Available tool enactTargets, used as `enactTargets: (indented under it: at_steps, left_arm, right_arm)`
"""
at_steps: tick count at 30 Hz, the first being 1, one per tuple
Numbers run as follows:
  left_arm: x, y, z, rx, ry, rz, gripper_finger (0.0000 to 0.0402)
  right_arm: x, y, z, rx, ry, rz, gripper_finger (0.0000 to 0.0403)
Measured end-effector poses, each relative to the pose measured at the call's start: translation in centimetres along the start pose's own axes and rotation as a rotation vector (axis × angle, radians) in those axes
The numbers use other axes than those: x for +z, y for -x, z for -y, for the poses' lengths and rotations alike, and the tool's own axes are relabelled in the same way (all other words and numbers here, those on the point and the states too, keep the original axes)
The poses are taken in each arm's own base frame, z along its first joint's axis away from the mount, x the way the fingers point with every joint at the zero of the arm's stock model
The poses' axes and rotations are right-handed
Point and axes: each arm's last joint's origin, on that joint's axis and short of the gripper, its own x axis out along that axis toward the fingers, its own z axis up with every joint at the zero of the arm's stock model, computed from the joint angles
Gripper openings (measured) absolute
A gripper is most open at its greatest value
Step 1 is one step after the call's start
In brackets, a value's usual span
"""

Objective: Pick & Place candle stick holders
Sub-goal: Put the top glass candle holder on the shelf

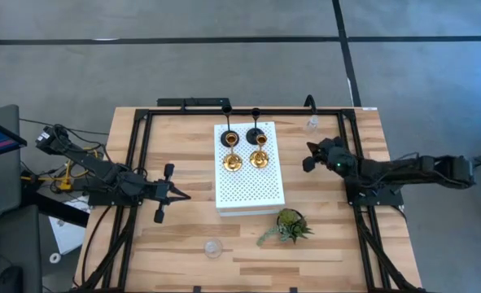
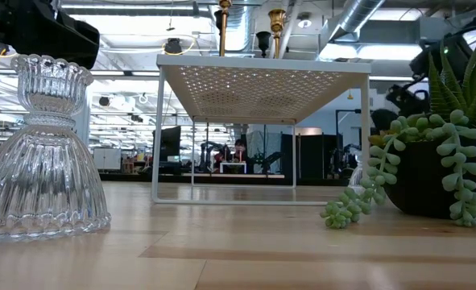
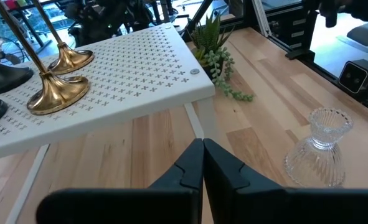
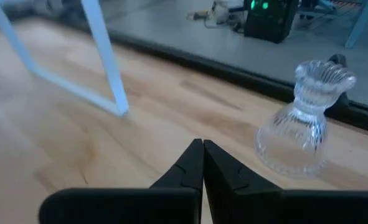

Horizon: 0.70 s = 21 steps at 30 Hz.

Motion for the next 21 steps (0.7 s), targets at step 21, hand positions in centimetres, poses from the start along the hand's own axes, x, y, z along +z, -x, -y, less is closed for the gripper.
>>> enactTargets:
  at_steps: [21]
  left_arm:
    - [0.0,0.0,0.0,0.0,0.0,0.0,0.001]
  right_arm:
    - [1.4,-0.8,2.4,-0.18,-0.338,0.029,0.005]
